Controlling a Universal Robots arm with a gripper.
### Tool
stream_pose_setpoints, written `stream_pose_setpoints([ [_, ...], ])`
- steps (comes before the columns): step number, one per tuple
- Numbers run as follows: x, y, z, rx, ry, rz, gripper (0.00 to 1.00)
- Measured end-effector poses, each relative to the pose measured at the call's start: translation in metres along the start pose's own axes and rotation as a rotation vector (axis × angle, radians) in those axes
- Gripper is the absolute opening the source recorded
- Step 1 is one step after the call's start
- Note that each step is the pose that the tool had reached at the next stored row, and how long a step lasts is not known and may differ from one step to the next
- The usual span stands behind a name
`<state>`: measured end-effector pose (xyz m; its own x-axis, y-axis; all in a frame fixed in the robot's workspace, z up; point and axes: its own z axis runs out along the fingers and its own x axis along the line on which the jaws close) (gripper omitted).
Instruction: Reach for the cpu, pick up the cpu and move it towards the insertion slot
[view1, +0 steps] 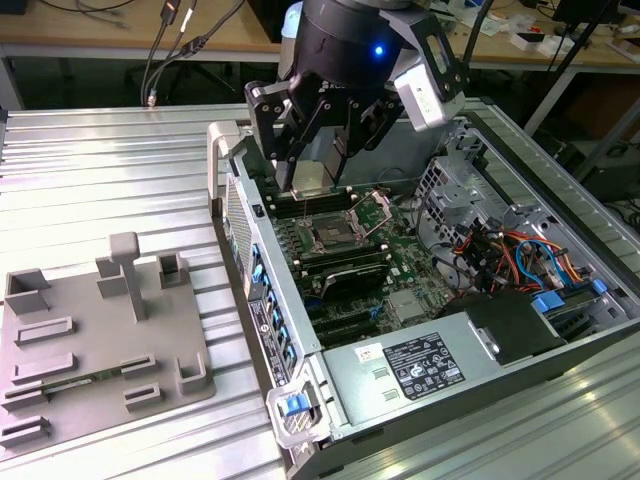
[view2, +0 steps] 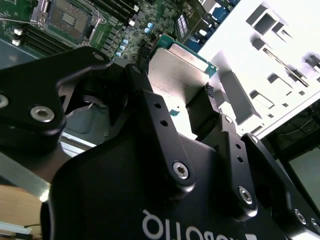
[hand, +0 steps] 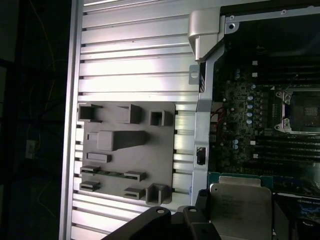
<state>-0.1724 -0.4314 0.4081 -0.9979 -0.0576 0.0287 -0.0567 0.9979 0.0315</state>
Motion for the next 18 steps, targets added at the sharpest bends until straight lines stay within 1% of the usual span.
stream_pose_setpoints([
  [18,-0.0150,-0.0009,0.0010,0.0000,0.0000,0.000,0.55],
])
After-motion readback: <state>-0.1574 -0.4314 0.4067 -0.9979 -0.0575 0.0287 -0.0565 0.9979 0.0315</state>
